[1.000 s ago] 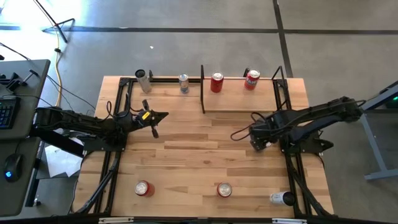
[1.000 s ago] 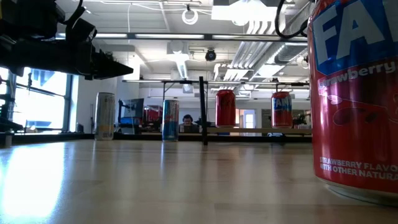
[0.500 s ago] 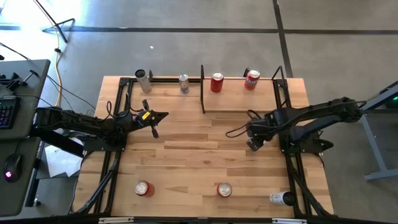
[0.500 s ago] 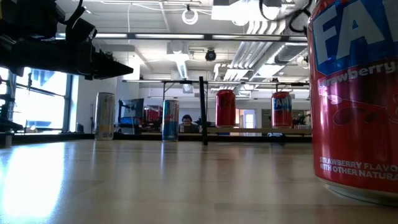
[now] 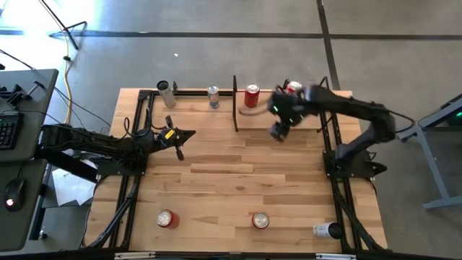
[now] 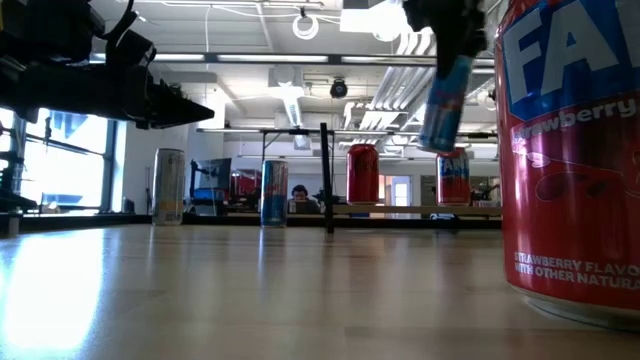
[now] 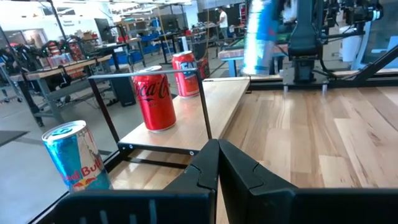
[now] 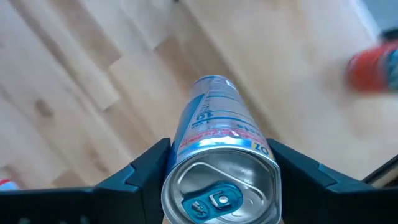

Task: Place canned beverage on shelf
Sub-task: Put the right blue soda can on the shelf

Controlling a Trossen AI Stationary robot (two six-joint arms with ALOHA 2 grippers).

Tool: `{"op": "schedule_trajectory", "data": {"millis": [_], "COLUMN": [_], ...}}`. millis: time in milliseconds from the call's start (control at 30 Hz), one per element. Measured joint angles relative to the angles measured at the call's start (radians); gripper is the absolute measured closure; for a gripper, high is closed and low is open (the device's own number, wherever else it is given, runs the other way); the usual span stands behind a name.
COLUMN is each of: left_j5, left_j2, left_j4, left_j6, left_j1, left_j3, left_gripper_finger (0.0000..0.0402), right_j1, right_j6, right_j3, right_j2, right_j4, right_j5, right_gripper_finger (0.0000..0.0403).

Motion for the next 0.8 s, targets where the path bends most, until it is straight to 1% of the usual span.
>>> {"op": "schedule_trajectory", "data": {"millis": [233, 400, 467, 533, 667, 800], "left_j5": [0.0, 0.0, 0.0, 0.0, 0.0, 0.0], "left_j2": [0.0, 0.0, 0.0, 0.0, 0.0, 0.0], "left_j4": [-0.003, -0.01, -0.01, -0.009, -0.001, 0.0], "left_j6": [0.004, 0.01, 0.021, 0.031, 0.037, 0.044], "left_j1": [0.0, 0.0, 0.0, 0.0, 0.0, 0.0], "left_j3": [0.0, 0.0, 0.0, 0.0, 0.002, 0.004], "left_gripper_finger": [0.0401, 0.0401, 0.0401, 0.0401, 0.0401, 0.0401], "right_j1": [-0.213, -0.349, -0.392, -0.425, -0.473, -0.497], "right_j6": [-0.301, -0.439, -0.488, -0.522, -0.571, -0.604], "right_j3": [0.358, 0.544, 0.589, 0.617, 0.622, 0.622], "right_j2": [0.261, 0.421, 0.466, 0.504, 0.551, 0.577], "right_j4": [-0.108, -0.15, -0.146, -0.151, -0.153, -0.151], "right_j5": [-0.008, -0.041, -0.069, -0.075, -0.091, -0.104], "right_gripper_finger": [0.0191, 0.0191, 0.0191, 0.0191, 0.0191, 0.0191]}}
